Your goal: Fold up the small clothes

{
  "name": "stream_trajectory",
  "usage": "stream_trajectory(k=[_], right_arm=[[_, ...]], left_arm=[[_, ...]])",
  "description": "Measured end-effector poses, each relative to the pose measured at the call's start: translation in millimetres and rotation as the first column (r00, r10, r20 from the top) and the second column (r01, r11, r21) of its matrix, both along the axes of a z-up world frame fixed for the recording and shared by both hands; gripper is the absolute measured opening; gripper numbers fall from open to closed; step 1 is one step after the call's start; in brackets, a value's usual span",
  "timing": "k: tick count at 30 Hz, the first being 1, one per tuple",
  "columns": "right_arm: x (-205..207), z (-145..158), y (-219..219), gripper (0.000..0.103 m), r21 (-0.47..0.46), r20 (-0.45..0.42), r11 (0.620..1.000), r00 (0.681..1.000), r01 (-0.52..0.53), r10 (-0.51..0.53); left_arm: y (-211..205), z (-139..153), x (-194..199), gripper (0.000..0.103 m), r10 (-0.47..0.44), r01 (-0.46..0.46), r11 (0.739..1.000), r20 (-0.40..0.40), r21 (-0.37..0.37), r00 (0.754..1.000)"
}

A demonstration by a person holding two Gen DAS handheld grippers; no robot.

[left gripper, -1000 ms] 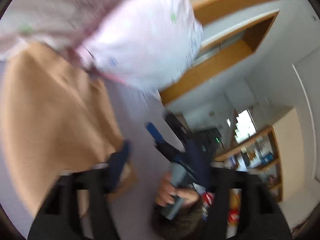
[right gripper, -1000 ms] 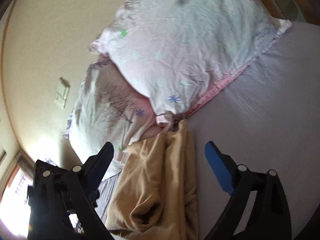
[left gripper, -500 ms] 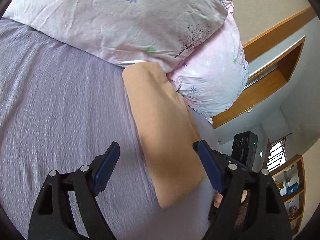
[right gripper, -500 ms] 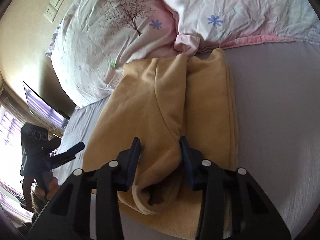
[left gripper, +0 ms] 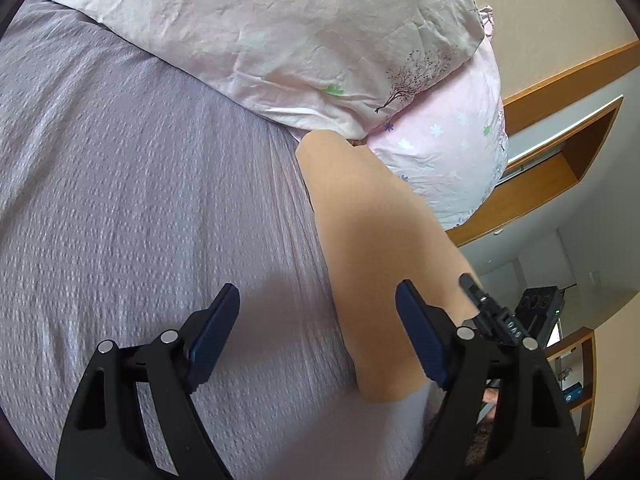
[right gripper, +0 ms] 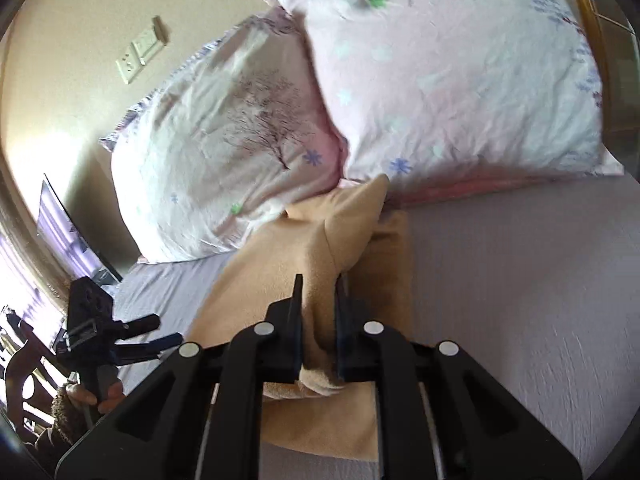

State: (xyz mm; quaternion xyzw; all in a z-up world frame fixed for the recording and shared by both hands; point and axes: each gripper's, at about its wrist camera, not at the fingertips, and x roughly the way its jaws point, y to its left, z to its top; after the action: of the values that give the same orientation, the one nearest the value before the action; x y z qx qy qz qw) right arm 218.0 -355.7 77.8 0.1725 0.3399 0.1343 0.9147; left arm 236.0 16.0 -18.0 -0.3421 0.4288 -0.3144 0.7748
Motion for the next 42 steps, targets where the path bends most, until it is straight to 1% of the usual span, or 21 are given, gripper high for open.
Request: stream_trajectory(k=[1, 3, 4, 6, 8, 9, 10, 11, 13, 15, 17, 18, 21, 23, 29, 30, 31, 32, 37, 40, 42], right_arm=[[2, -11, 1, 0.017, -0.015, -0.058, 1.000, 0.998, -0.012, 0.011], [6, -38, -3, 0.027, -0.012, -0.201, 1.000, 0.980, -0.016, 0.013], [4, -40, -12, 0.028, 0.047, -0.209, 0.999, 0.978, 0.001, 0.009], [-2, -35, -31, 0.047, 0.146, -0.173, 0.989, 0.985, 0.031, -0.006], [-8, -27, -41, 0.043, 0.191, -0.144, 0.981, 0.989, 0.042, -0.014], [-12, -25, -40, 0.031, 0.181, -0.134, 0.983, 0.991, 0.040, -0.016], [-19, -21, -36, 0.024, 0.168, -0.107, 0.985, 0.994, 0.030, -0.012], [-25, -15, -31, 0.021, 0.147, -0.067, 0.989, 0.998, 0.003, 0.007], [-37, 2, -13, 0.021, 0.065, 0.047, 0.996, 0.998, -0.055, 0.052], [-44, 15, 7, 0.024, -0.041, 0.099, 0.994, 0.989, -0.105, 0.108], [-43, 18, 19, 0.039, -0.068, 0.063, 0.987, 0.987, -0.146, 0.151], [-42, 16, 16, 0.041, -0.045, 0.034, 0.990, 0.991, -0.131, 0.133], [-45, 6, -13, 0.041, 0.157, -0.054, 0.986, 0.996, -0.054, 0.064], [-51, -3, -26, 0.041, 0.206, -0.098, 0.979, 0.995, 0.001, 0.020], [-38, -24, -24, 0.045, 0.153, -0.163, 0.987, 0.986, 0.048, -0.023], [-35, -27, -20, 0.037, 0.134, -0.162, 0.990, 0.986, 0.045, -0.023], [-32, -30, -15, 0.017, 0.107, -0.157, 0.994, 0.987, 0.029, -0.012], [-29, -33, -10, 0.007, 0.079, -0.155, 0.997, 0.988, 0.010, 0.002], [-56, -14, -24, 0.006, 0.101, -0.057, 0.995, 0.998, 0.016, -0.010], [-61, -29, -25, 0.006, 0.038, -0.137, 0.999, 0.990, 0.039, -0.033], [-54, -48, -25, 0.010, 0.037, -0.202, 0.999, 0.979, 0.026, -0.018]], left_arm=[[-2, 1, -1, 0.081, -0.010, 0.010, 1.000, 0.002, -0.002, 1.000], [-12, 7, -2, 0.082, -0.046, 0.046, 0.999, 0.005, -0.003, 0.999], [-18, 10, -3, 0.084, -0.065, 0.065, 0.998, 0.004, -0.007, 0.998], [-31, 17, -3, 0.086, -0.105, 0.105, 0.994, 0.009, -0.007, 0.994], [-43, 23, -2, 0.087, -0.127, 0.127, 0.992, 0.020, 0.015, 0.992], [-48, 26, -1, 0.087, -0.136, 0.136, 0.991, 0.024, 0.023, 0.990], [-52, 27, -1, 0.087, -0.144, 0.144, 0.989, 0.029, 0.024, 0.989], [-56, 28, -1, 0.087, -0.153, 0.152, 0.988, 0.033, 0.019, 0.988], [-60, 29, -3, 0.087, -0.164, 0.164, 0.986, 0.048, 0.010, 0.985], [-61, 30, -4, 0.087, -0.162, 0.161, 0.987, 0.058, 0.018, 0.985], [-59, 29, -5, 0.087, -0.156, 0.155, 0.988, 0.059, 0.021, 0.986], [-56, 28, -6, 0.087, -0.150, 0.149, 0.989, 0.058, 0.018, 0.987], [-49, 21, -6, 0.087, -0.131, 0.131, 0.991, 0.052, 0.014, 0.990], [-48, 16, -3, 0.087, -0.129, 0.129, 0.992, 0.034, 0.005, 0.991], [-52, 6, 0, 0.087, -0.137, 0.137, 0.991, 0.002, 0.009, 0.991], [-51, 5, 0, 0.087, -0.134, 0.134, 0.991, -0.001, 0.009, 0.991], [-50, 4, 1, 0.087, -0.132, 0.132, 0.991, -0.004, 0.007, 0.991], [-49, 3, 2, 0.087, -0.129, 0.129, 0.992, -0.009, 0.003, 0.992], [-44, 1, 1, 0.087, -0.135, 0.135, 0.991, -0.007, -0.026, 0.991], [-46, 3, 1, 0.087, -0.152, 0.152, 0.987, 0.006, -0.049, 0.988], [-51, 5, 0, 0.087, -0.164, 0.164, 0.986, 0.011, -0.037, 0.986]])
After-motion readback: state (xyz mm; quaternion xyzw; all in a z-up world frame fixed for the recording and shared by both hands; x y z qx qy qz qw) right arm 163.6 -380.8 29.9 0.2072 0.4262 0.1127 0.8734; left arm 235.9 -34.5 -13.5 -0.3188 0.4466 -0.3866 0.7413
